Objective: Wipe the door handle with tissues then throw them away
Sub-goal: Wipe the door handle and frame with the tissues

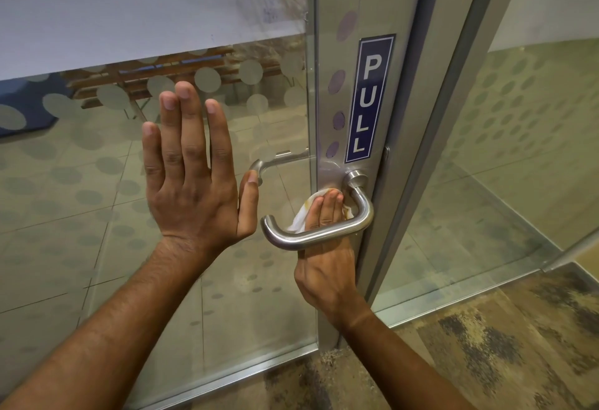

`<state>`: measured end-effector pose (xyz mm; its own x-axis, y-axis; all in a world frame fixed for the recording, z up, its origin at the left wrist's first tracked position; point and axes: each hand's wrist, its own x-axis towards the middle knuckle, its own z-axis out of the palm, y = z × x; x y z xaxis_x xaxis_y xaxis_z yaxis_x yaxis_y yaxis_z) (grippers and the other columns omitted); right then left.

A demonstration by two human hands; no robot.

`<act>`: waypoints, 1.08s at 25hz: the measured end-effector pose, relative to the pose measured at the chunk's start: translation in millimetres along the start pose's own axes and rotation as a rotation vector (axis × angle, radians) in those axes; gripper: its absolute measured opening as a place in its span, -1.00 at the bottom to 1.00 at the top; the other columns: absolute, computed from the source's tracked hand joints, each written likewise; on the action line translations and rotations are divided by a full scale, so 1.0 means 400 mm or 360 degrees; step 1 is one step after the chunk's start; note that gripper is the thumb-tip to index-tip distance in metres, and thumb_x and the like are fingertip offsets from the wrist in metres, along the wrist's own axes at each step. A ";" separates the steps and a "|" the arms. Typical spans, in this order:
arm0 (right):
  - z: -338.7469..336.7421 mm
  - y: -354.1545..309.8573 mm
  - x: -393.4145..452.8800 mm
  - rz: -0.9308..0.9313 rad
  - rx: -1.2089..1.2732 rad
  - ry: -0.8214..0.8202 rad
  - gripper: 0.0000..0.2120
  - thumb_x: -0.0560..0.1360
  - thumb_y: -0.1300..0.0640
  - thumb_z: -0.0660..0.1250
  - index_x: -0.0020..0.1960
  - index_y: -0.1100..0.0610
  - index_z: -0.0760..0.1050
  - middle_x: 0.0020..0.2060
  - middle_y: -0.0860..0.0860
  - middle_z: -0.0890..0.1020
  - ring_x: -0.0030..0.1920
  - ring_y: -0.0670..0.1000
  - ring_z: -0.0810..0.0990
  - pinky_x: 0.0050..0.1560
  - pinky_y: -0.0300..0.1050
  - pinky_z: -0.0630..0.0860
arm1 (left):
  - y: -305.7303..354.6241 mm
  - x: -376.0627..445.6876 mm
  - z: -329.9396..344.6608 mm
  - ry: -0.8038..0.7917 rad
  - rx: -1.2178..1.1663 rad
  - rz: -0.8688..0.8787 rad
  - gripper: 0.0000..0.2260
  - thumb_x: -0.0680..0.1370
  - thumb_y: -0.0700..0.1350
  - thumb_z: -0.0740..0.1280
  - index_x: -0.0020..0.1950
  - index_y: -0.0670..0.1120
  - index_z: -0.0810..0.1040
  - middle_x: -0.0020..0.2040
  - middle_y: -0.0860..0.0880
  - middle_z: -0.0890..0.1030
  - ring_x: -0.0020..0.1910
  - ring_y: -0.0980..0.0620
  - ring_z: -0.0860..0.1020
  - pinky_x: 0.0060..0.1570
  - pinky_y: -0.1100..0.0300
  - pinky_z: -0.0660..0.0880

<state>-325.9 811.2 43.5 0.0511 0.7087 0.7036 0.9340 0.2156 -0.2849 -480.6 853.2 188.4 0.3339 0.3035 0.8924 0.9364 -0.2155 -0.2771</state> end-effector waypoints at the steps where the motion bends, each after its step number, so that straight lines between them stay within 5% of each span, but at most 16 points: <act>1: 0.001 0.000 -0.001 -0.0003 0.0009 0.0005 -0.26 0.53 0.18 0.06 0.57 0.22 -0.29 0.57 0.11 -0.19 0.58 0.11 -0.23 0.57 -0.01 -0.21 | 0.000 0.000 0.000 -0.0001 0.0001 -0.0002 -0.31 0.56 0.11 0.08 0.58 -0.25 0.03 0.49 -0.33 0.07 0.56 -0.24 -0.06 0.57 -0.02 -0.20; 6: -0.008 -0.004 -0.057 -0.0029 0.0199 0.0026 -0.39 0.64 0.17 -0.03 0.58 0.16 -0.27 0.59 0.06 -0.20 0.59 0.09 -0.15 0.57 -0.01 -0.09 | 0.000 0.000 -0.005 -0.0008 0.0009 -0.0011 -0.31 0.56 0.10 0.08 0.57 -0.27 0.04 0.49 -0.33 0.08 0.59 -0.21 -0.09 0.57 -0.02 -0.19; 12: -0.009 -0.017 0.018 0.0034 0.0030 0.0046 -0.23 0.51 0.18 0.07 0.57 0.19 -0.31 0.56 0.07 -0.32 0.58 0.07 -0.26 0.56 -0.04 -0.24 | 0.000 0.003 -0.009 -0.0027 -0.0012 -0.0006 -0.32 0.57 0.10 0.10 0.55 -0.29 0.07 0.49 -0.34 0.08 0.51 -0.27 -0.01 0.56 -0.02 -0.19; 17: -0.013 -0.032 -0.042 0.0127 0.0234 -0.0006 -0.25 0.57 0.19 0.07 0.57 0.14 -0.34 0.57 0.02 -0.29 0.58 0.07 -0.20 0.57 -0.07 -0.11 | 0.000 0.003 -0.012 -0.0045 -0.0007 0.0000 -0.32 0.57 0.10 0.09 0.56 -0.29 0.06 0.49 -0.34 0.08 0.55 -0.26 -0.04 0.57 0.00 -0.22; 21: -0.018 -0.043 0.017 0.0139 0.0224 0.0089 -0.23 0.52 0.21 0.08 0.57 0.16 -0.31 0.57 0.02 -0.30 0.58 0.06 -0.22 0.57 -0.06 -0.11 | -0.001 0.004 -0.010 -0.0040 -0.0045 -0.0026 -0.31 0.57 0.11 0.09 0.57 -0.28 0.04 0.50 -0.33 0.05 0.59 -0.03 -0.28 0.57 -0.01 -0.21; 27: -0.013 -0.039 -0.043 0.0165 0.0292 0.0036 -0.27 0.58 0.19 0.05 0.57 0.09 -0.35 0.57 -0.04 -0.31 0.58 0.04 -0.20 0.50 0.16 0.16 | -0.001 0.002 -0.009 -0.0030 -0.0027 -0.0010 -0.30 0.57 0.11 0.09 0.58 -0.28 0.03 0.50 -0.33 0.07 0.60 -0.07 -0.24 0.57 -0.02 -0.20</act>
<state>-339.6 792.1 39.0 0.1533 0.7185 0.6784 0.8435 0.2625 -0.4687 -481.2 850.0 190.4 0.3304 0.3223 0.8871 0.9364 -0.2295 -0.2654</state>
